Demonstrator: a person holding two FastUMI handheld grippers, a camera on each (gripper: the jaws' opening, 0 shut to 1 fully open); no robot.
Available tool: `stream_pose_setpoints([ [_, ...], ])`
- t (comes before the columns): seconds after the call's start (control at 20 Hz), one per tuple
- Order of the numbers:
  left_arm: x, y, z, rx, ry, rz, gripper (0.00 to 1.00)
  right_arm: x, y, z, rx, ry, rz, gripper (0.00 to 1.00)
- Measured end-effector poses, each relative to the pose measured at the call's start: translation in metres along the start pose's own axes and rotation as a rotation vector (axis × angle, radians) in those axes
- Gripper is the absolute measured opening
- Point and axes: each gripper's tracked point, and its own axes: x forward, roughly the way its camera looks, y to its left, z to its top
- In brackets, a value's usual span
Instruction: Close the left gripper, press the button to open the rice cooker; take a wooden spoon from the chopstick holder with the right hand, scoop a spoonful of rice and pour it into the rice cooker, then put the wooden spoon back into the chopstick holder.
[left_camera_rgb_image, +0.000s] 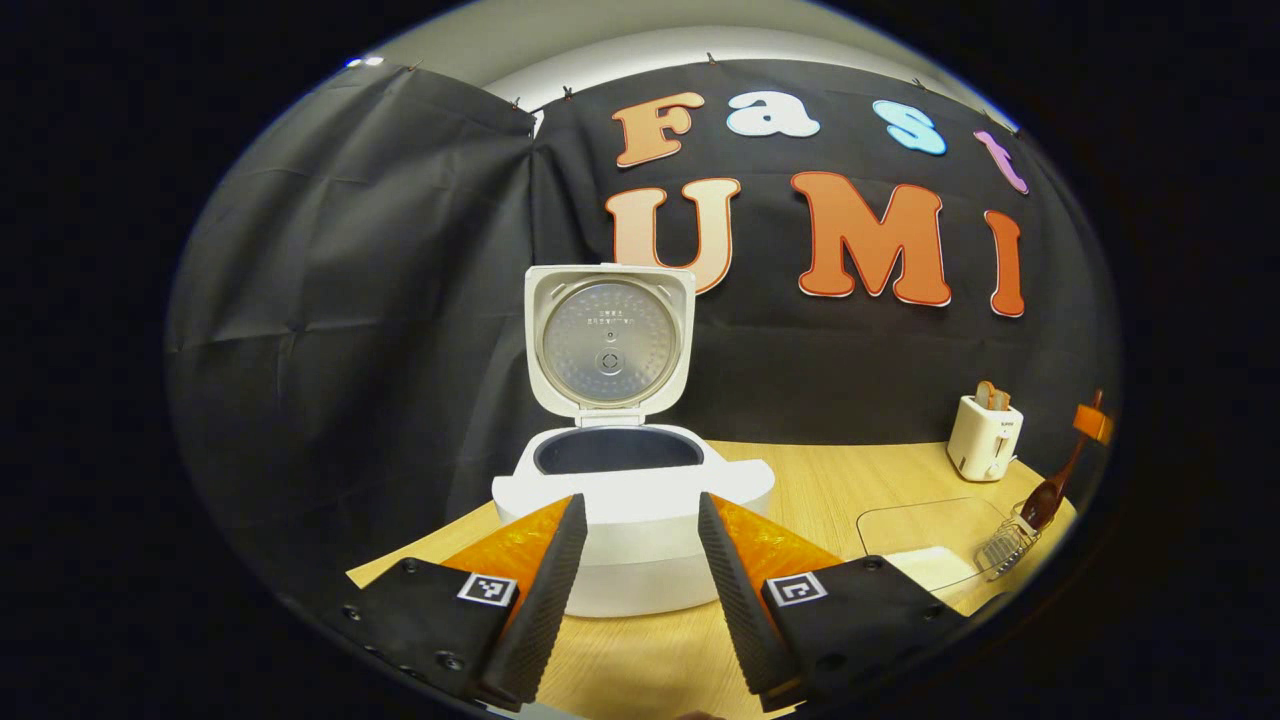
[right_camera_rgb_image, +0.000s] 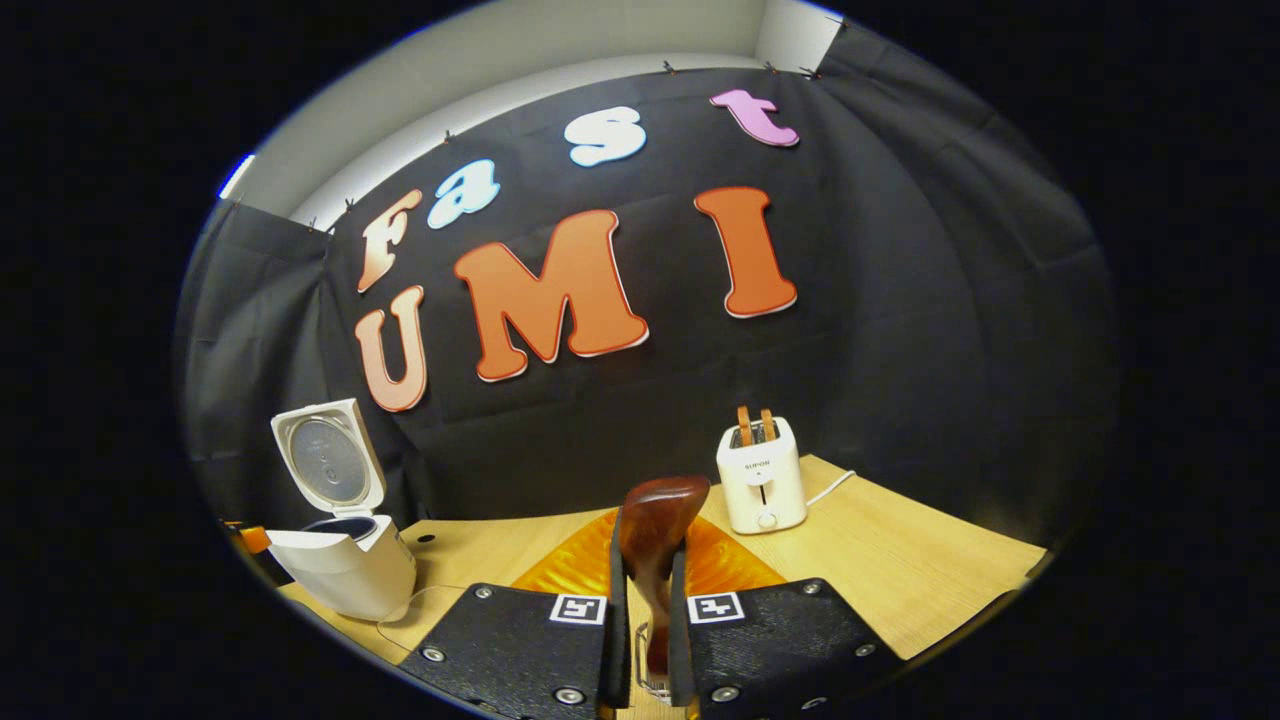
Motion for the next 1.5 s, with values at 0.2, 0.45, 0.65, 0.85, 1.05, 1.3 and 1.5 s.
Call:
stream_pose_setpoints([
  [0.2,-0.001,0.004,-0.003,0.006,0.005,0.005,0.76,-0.001,0.033,0.028,-0.001,-0.054,0.054,0.15],
  [0.45,0.0,0.008,-0.003,0.003,0.004,0.002,0.89,0.007,0.09,0.015,0.006,-0.023,0.172,0.15],
  [0.65,0.002,0.012,-0.01,0.015,0.017,0.007,0.95,0.01,0.128,-0.014,-0.053,0.026,0.248,0.16],
  [0.85,0.004,0.015,-0.018,0.014,0.03,0.004,0.95,0.02,0.154,-0.044,-0.139,0.077,0.285,0.15],
  [1.05,0.008,0.018,-0.03,0.012,0.058,0.006,0.95,0.03,0.15,-0.071,-0.221,0.132,0.233,0.15],
  [1.3,0.013,0.022,-0.042,0.004,0.093,0.013,0.95,0.036,0.148,-0.1,-0.26,0.197,0.193,0.15],
  [1.5,0.016,0.024,-0.056,-0.013,0.13,0.015,0.95,0.034,0.158,-0.109,-0.245,0.197,0.192,0.16],
])
